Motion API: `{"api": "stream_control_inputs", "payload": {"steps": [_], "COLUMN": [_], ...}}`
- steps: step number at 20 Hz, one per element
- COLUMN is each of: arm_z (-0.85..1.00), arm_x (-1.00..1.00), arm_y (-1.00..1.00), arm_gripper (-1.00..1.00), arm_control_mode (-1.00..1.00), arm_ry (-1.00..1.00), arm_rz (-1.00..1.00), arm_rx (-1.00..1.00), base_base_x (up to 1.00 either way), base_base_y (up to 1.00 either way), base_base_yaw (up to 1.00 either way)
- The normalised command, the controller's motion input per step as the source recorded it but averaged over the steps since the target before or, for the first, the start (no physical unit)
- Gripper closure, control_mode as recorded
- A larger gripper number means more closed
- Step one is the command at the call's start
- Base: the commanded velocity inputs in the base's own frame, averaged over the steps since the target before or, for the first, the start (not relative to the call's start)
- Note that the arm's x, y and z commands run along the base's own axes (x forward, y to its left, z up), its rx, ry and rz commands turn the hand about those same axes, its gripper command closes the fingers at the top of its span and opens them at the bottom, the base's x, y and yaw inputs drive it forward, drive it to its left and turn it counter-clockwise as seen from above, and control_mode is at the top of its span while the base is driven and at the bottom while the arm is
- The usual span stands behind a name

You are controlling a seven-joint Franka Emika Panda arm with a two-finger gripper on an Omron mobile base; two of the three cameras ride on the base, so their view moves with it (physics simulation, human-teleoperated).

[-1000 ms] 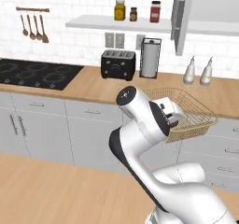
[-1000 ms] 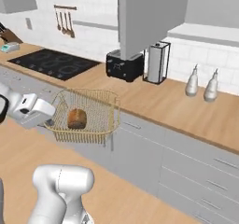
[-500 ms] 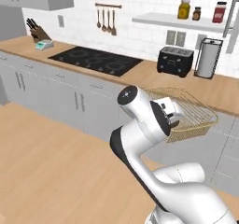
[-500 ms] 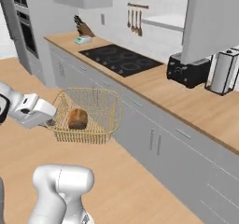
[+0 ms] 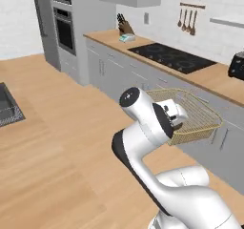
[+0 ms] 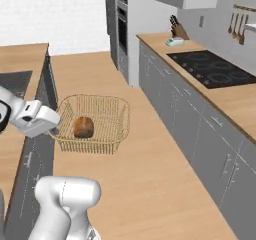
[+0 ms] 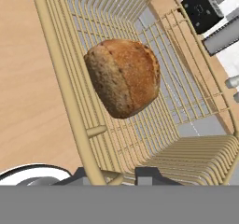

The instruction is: Open the cabinet, pick up the bread from the cabinet and place it in the basket. Then move the basket to the dining counter.

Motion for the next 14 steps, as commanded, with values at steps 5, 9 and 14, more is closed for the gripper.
{"api": "stream_control_inputs", "payload": {"steps": [5,9,14], "arm_z": [0.00,0.00,0.00], "arm_x": [0.00,0.00,0.00], "arm_y": [0.00,0.00,0.00], "arm_gripper": [1.00,1.00,1.00], "arm_control_mode": [1.00,1.00,1.00], "arm_ry": [0.00,0.00,0.00], "arm_rz": [0.00,0.00,0.00], "arm_rx": [0.00,0.00,0.00], "base_base_x": [-0.87,-0.94,-0.80], "base_base_y": [-0.07,-0.04,-0.01], "base_base_yaw": [0.51,0.50,0.38]}}
